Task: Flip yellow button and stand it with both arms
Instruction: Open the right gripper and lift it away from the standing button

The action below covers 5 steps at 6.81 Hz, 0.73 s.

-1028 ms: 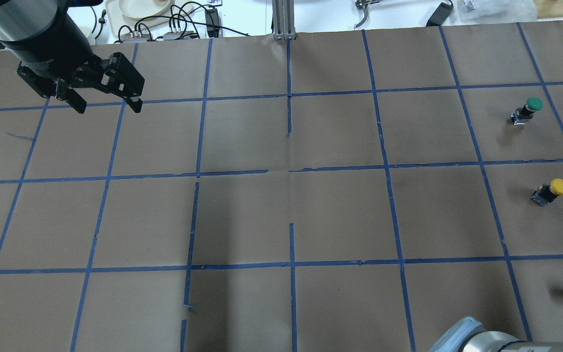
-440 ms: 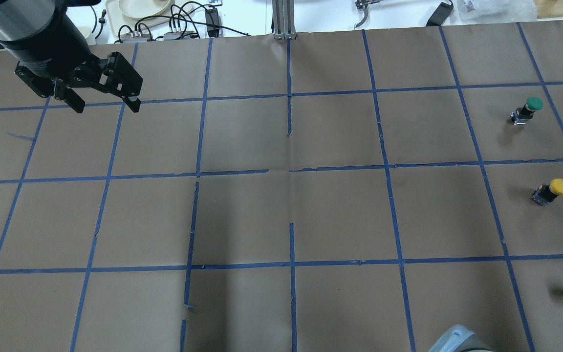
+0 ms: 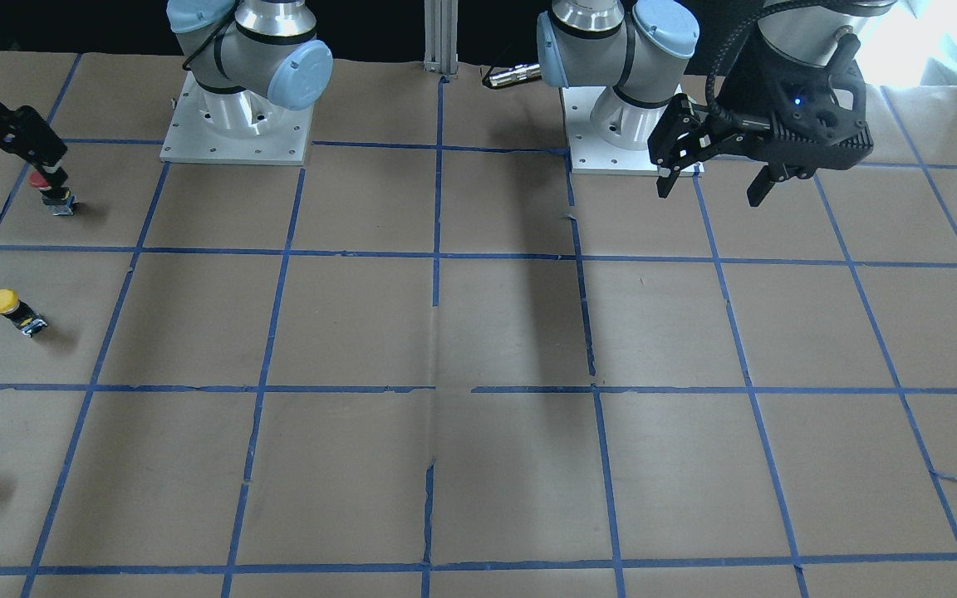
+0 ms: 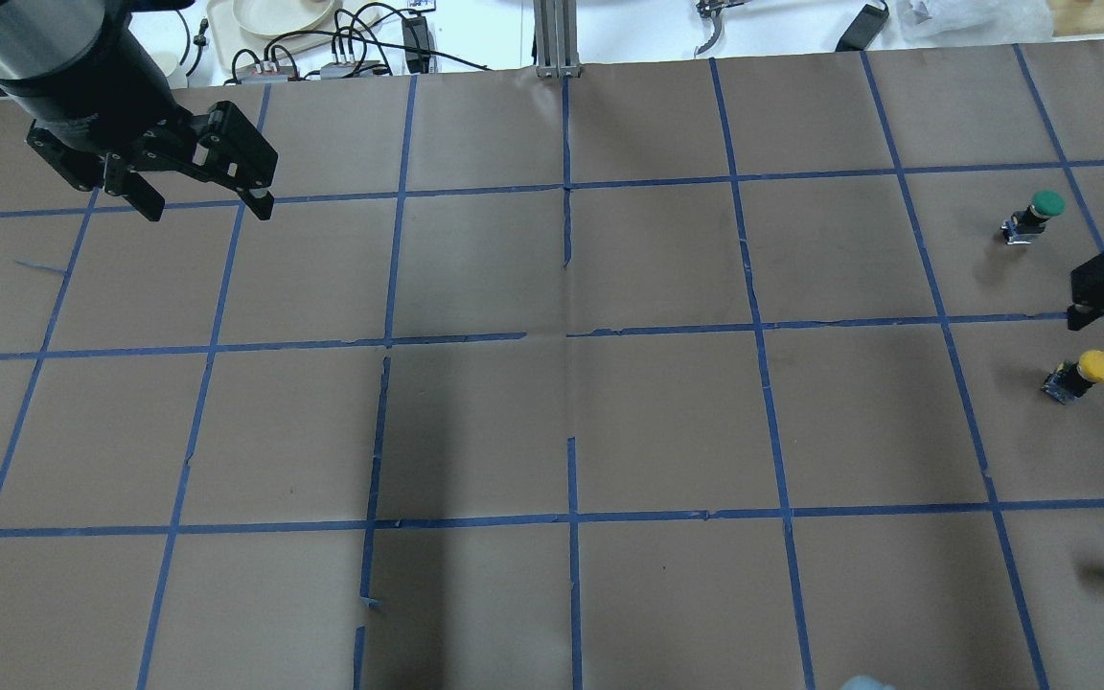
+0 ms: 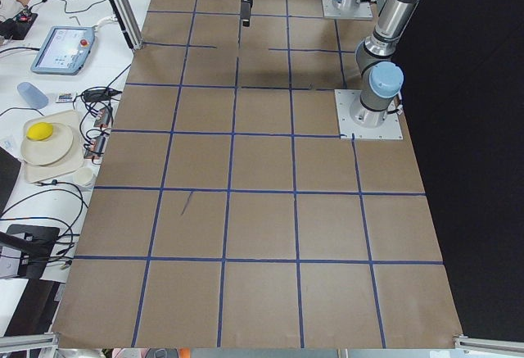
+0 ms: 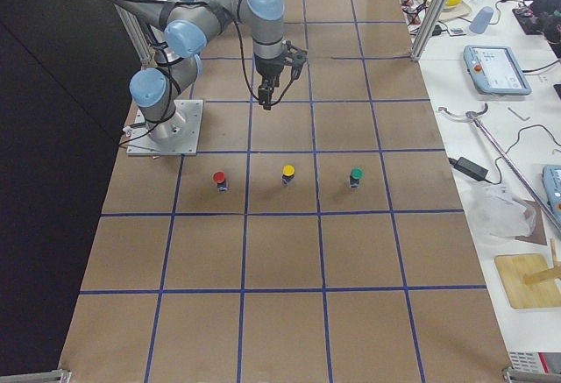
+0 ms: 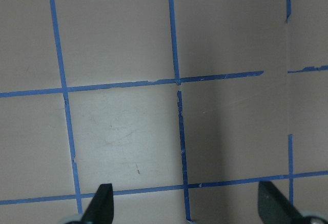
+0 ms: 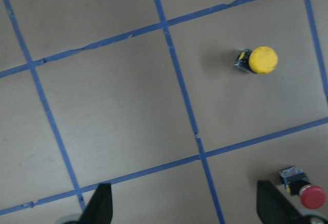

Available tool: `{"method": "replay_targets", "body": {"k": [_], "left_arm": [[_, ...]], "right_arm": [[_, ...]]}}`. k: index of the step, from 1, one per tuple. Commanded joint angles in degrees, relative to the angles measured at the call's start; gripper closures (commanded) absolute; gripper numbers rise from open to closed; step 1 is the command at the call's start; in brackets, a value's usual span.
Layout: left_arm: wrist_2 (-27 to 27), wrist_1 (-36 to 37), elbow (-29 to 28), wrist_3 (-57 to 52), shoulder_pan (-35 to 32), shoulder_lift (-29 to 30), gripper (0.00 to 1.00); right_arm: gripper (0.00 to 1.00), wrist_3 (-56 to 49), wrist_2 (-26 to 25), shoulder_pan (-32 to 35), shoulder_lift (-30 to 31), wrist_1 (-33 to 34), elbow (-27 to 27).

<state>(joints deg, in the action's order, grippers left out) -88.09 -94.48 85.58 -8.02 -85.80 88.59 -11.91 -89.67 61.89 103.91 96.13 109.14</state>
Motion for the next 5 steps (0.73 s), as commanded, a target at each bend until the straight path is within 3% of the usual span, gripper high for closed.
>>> {"method": "replay_targets", "body": {"k": [1, 3, 4, 5], "left_arm": [[0.0, 0.0, -0.1, 0.0, -0.1, 0.0, 0.01], [-0.2, -0.1, -0.1, -0.1, -0.1, 0.1, 0.01], [-0.2, -0.1, -0.2, -0.1, -0.1, 0.1, 0.01], [-0.1, -0.1, -0.2, -0.1, -0.1, 0.1, 0.01]], "right_arm": [[0.00, 15.4, -0.2, 14.0, -0.6, -2.5, -1.3], [0.00, 15.7, -0.6, 24.0, -2.6, -2.6, -2.7], [0.00, 15.7, -0.6, 26.5, -6.8, -4.4, -8.2], [0.00, 16.1, -0.7, 27.8, -11.0, -10.3, -15.5]]}}
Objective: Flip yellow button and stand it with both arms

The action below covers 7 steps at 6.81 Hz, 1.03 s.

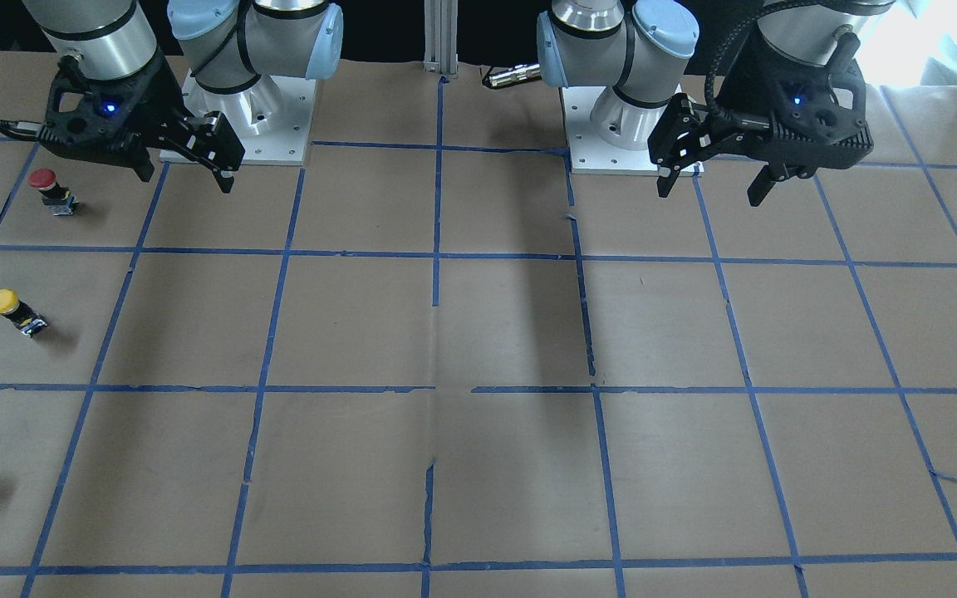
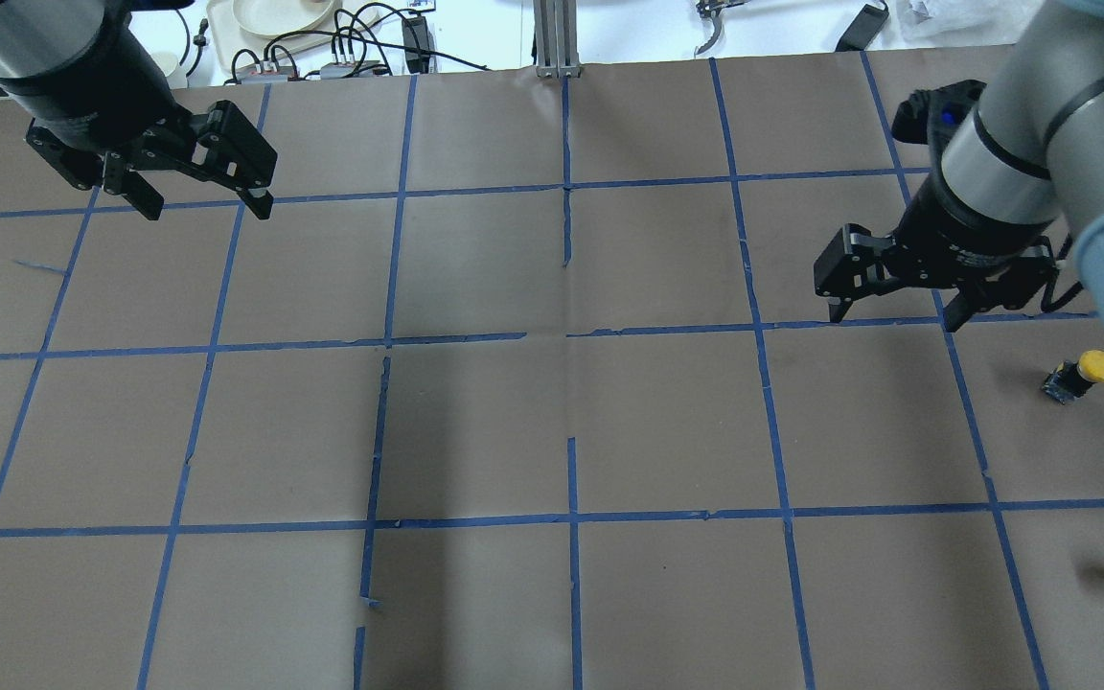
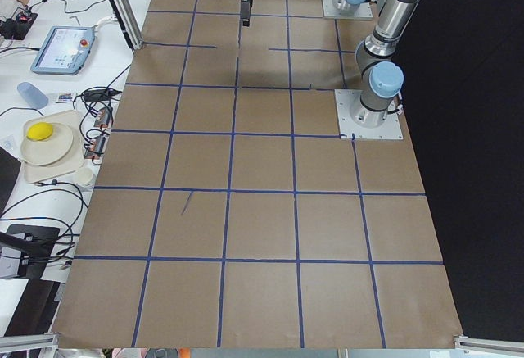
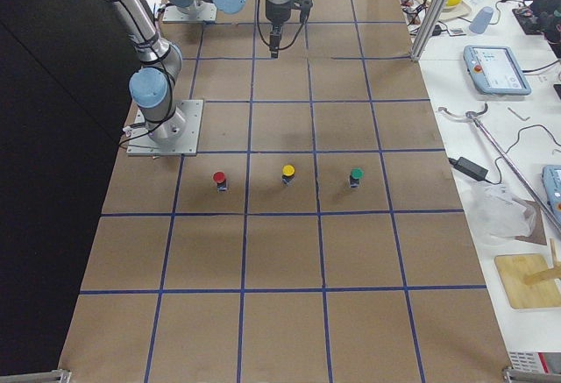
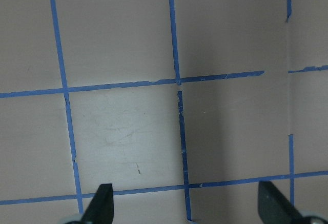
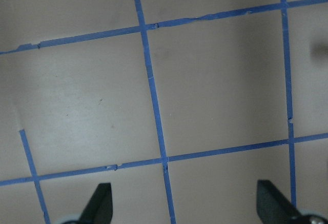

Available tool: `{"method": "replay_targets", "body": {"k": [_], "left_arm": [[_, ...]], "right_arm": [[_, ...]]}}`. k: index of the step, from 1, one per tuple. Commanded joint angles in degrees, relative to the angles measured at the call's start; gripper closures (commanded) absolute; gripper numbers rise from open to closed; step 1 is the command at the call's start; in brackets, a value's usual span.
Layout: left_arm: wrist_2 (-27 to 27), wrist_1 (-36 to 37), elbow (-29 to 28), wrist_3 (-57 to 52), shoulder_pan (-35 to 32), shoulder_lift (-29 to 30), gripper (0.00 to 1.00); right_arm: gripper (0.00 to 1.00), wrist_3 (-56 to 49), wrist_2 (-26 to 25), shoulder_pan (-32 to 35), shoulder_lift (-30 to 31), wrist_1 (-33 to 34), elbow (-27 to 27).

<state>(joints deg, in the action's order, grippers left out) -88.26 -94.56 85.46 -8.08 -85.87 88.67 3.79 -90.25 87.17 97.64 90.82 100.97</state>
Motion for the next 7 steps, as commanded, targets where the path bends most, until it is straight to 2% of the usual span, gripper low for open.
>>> {"method": "replay_targets", "body": {"k": [1, 7], "left_arm": [[0.1, 0.0, 0.0, 0.0, 0.0, 0.0, 0.01], [-0.1, 0.1, 0.0, 0.0, 0.0, 0.0, 0.01]], "right_arm": [[0.00, 1.0, -0.1, 2.6, -6.1, -7.0, -9.8], [0.00, 0.9, -0.3, 2.8, -5.6, -7.1, -8.8]]}}
